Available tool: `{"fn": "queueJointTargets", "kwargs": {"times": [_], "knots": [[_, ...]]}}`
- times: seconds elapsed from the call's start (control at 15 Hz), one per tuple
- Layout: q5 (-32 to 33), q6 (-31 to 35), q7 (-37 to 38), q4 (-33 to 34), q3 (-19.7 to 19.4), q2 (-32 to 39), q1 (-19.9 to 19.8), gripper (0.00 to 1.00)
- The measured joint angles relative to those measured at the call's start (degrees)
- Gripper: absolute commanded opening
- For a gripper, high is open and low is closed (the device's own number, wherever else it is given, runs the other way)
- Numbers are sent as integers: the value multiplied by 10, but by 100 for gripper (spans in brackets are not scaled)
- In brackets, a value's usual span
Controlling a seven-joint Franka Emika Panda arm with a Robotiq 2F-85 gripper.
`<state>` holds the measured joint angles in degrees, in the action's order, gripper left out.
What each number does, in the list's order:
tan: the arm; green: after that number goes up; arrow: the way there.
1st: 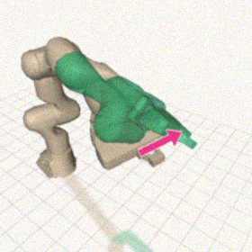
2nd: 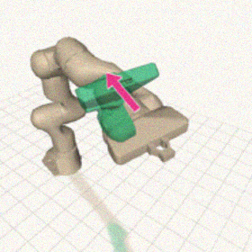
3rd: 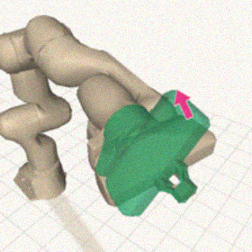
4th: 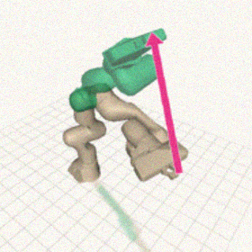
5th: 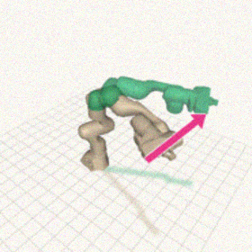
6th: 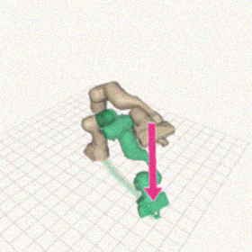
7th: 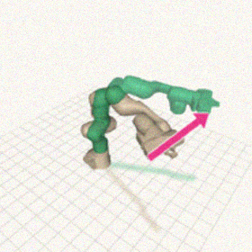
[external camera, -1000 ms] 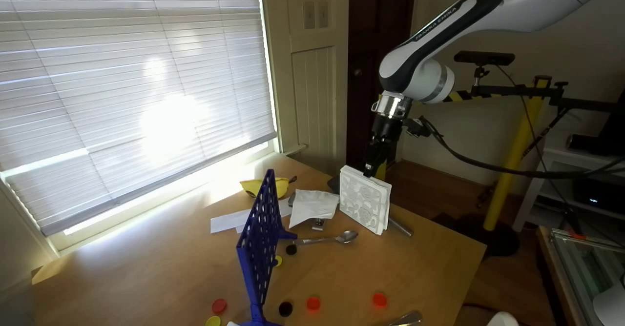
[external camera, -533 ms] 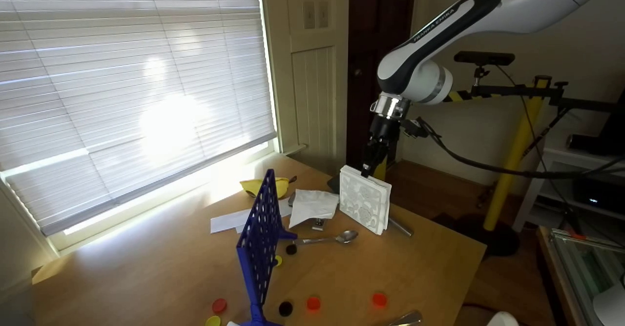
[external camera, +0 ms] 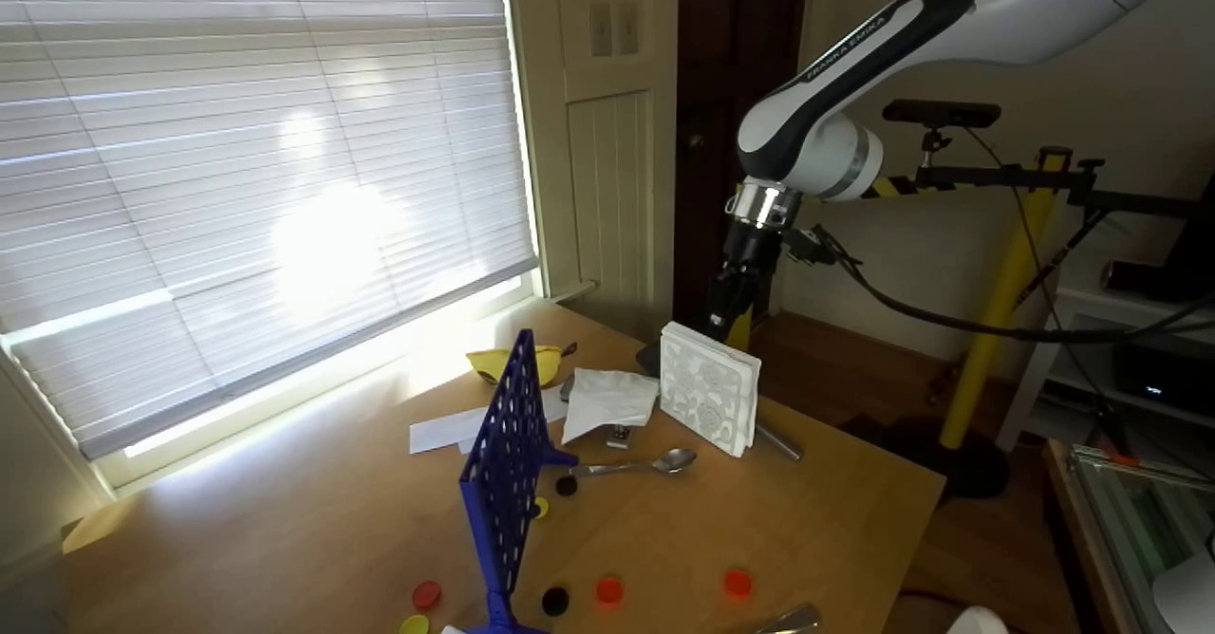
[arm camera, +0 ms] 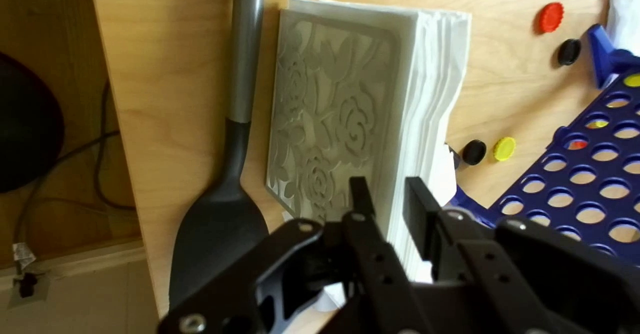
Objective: Move the stack of tissues to the right then remove a tissue from the stack
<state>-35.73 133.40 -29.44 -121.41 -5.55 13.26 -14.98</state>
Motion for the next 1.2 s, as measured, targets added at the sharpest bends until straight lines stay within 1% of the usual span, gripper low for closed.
{"fn": "queueJointTargets", "kwargs": {"times": [0.2, 0.53, 1.07, 1.2], "knots": [[0, 0, 1, 0, -2, 0, -1, 28], [0, 0, 4, -2, -5, 0, -1, 25], [1, 0, 12, -12, -5, 1, -1, 25], [1, 0, 12, -14, -5, 0, -1, 28]]}}
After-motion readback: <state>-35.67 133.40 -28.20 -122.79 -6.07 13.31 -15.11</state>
